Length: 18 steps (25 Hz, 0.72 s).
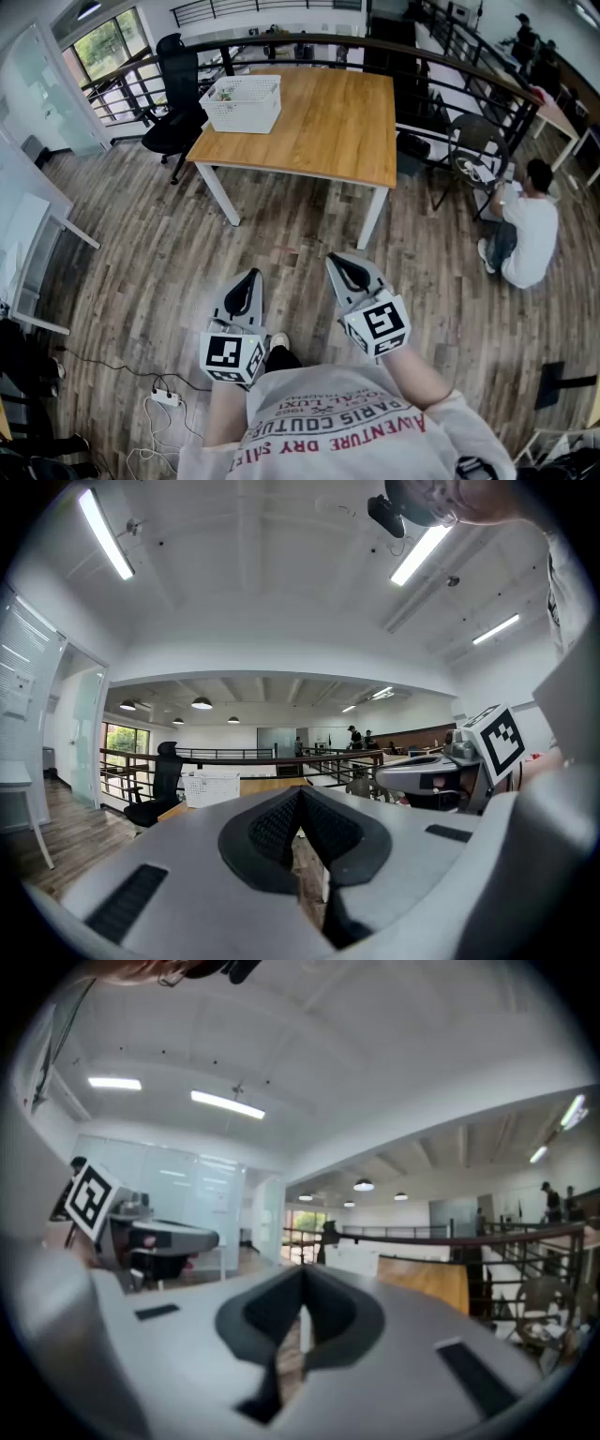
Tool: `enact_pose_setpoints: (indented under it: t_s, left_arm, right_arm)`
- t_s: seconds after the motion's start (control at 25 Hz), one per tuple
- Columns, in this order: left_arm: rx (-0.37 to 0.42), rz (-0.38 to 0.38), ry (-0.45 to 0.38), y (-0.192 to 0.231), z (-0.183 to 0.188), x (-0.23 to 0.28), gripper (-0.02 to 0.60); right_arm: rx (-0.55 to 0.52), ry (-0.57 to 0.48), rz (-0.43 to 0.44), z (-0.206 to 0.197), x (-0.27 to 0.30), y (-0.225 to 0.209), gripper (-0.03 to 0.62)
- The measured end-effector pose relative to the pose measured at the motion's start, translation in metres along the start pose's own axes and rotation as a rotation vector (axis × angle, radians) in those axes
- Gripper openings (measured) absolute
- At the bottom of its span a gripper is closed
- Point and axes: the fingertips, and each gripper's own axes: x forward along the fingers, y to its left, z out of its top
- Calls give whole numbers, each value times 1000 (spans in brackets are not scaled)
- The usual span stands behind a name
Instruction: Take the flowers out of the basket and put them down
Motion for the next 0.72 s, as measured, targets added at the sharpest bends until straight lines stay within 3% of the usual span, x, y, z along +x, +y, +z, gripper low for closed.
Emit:
enact_pose_setpoints:
  t_s: [0.72]
  left_arm:
    - [-23, -19, 24, 15, -9, 22, 26]
  right_arm:
    - [69, 65, 24, -23, 30, -8, 28]
